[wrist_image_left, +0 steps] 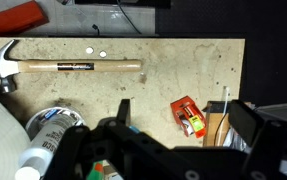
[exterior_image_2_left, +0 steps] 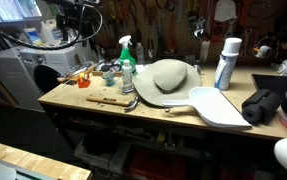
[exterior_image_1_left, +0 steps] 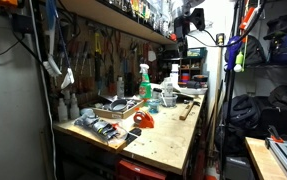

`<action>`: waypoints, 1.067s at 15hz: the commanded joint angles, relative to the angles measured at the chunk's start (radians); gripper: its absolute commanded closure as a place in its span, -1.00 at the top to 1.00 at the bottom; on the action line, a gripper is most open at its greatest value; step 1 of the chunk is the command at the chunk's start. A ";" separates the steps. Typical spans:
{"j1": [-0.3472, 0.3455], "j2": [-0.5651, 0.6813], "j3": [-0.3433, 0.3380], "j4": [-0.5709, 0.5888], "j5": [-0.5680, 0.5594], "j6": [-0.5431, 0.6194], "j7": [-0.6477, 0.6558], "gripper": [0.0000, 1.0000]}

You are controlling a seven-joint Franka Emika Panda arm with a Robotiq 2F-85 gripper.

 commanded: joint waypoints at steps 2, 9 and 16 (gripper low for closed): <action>-0.042 0.003 0.038 0.003 0.005 -0.003 -0.005 1.00; -0.042 0.003 0.038 0.003 0.005 -0.003 -0.005 1.00; -0.067 -0.036 0.044 -0.173 0.188 0.280 -0.156 1.00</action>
